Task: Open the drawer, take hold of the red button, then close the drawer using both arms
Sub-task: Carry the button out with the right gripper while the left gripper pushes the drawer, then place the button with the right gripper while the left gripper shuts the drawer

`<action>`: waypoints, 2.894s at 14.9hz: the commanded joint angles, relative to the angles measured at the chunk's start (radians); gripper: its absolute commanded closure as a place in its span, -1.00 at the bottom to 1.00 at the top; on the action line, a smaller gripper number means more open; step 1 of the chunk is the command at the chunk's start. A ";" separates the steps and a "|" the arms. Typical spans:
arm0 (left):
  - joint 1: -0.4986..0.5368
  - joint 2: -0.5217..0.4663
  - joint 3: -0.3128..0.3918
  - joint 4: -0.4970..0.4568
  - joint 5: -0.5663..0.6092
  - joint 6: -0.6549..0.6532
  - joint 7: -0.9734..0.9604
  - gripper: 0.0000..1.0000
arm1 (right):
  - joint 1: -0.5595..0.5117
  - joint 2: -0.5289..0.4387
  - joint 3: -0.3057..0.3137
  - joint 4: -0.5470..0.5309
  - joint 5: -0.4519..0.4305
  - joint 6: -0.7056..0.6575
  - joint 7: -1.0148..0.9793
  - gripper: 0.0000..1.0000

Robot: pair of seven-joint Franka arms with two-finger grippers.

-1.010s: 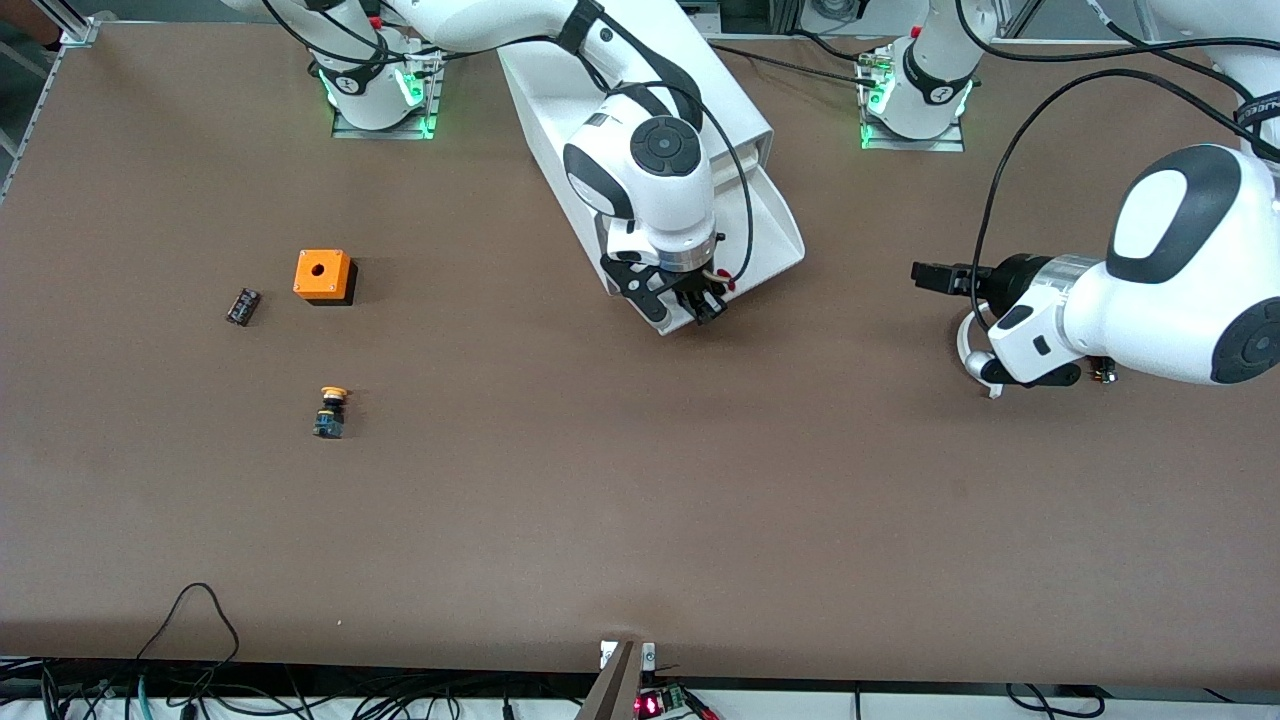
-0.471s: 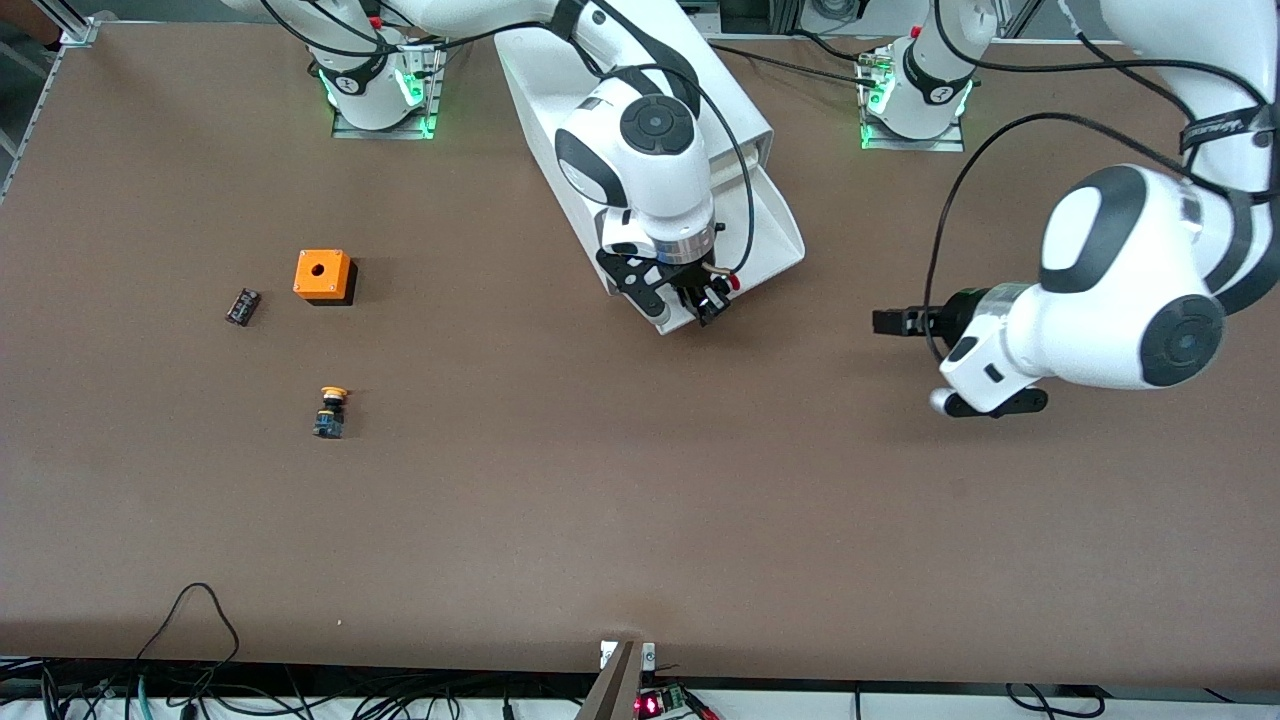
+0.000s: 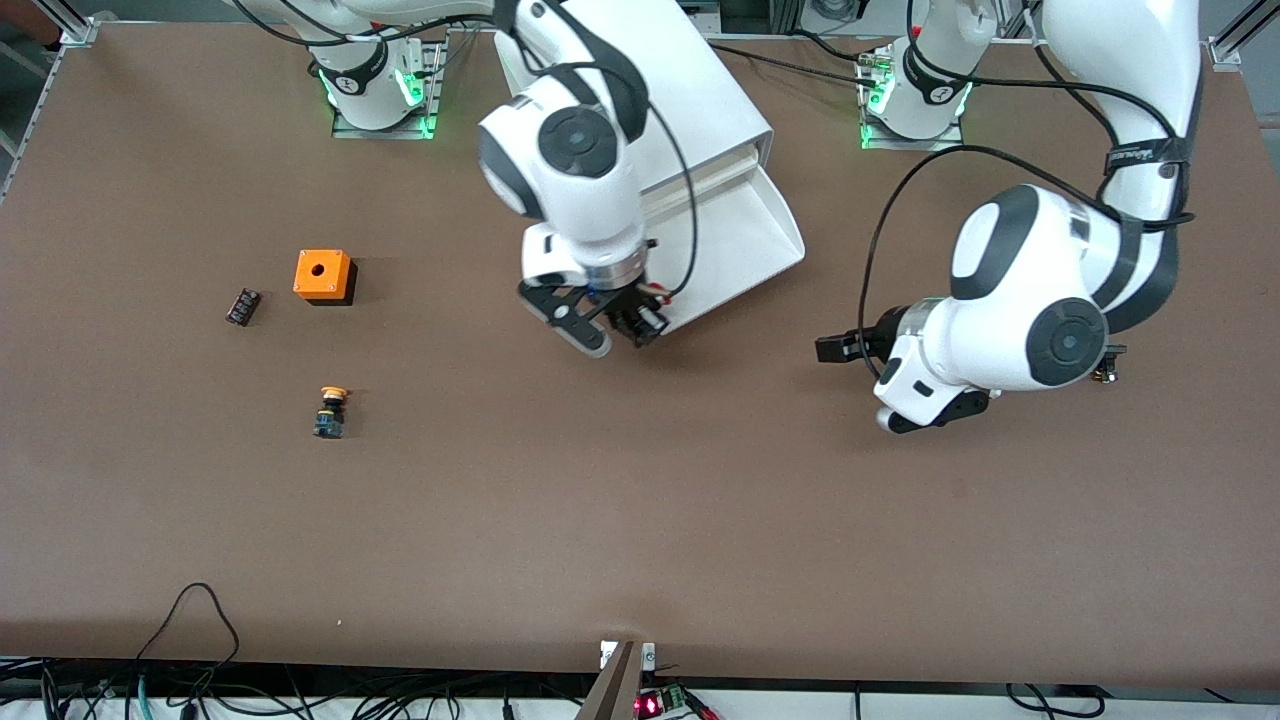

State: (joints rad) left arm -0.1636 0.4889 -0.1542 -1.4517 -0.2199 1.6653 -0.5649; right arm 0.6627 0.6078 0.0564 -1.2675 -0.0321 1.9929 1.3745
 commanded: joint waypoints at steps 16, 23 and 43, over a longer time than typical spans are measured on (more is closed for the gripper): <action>-0.272 -0.122 -0.016 -0.443 0.159 0.482 -0.467 -1.00 | -0.356 -0.002 -0.038 -0.179 -0.071 -0.074 -0.991 0.99; -0.274 -0.133 -0.125 -0.464 0.157 0.476 -0.555 -1.00 | -0.465 0.032 -0.038 -0.344 -0.077 0.217 -1.192 0.99; -0.257 -0.148 -0.301 -0.484 0.108 0.453 -0.627 -1.00 | -0.506 -0.074 -0.033 -0.319 -0.065 0.121 -1.163 -0.98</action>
State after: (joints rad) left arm -0.4252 0.3775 -0.4359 -1.9062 -0.0932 2.1330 -1.1844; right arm 0.1666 0.5824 0.0084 -1.6405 -0.0928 2.2297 0.1965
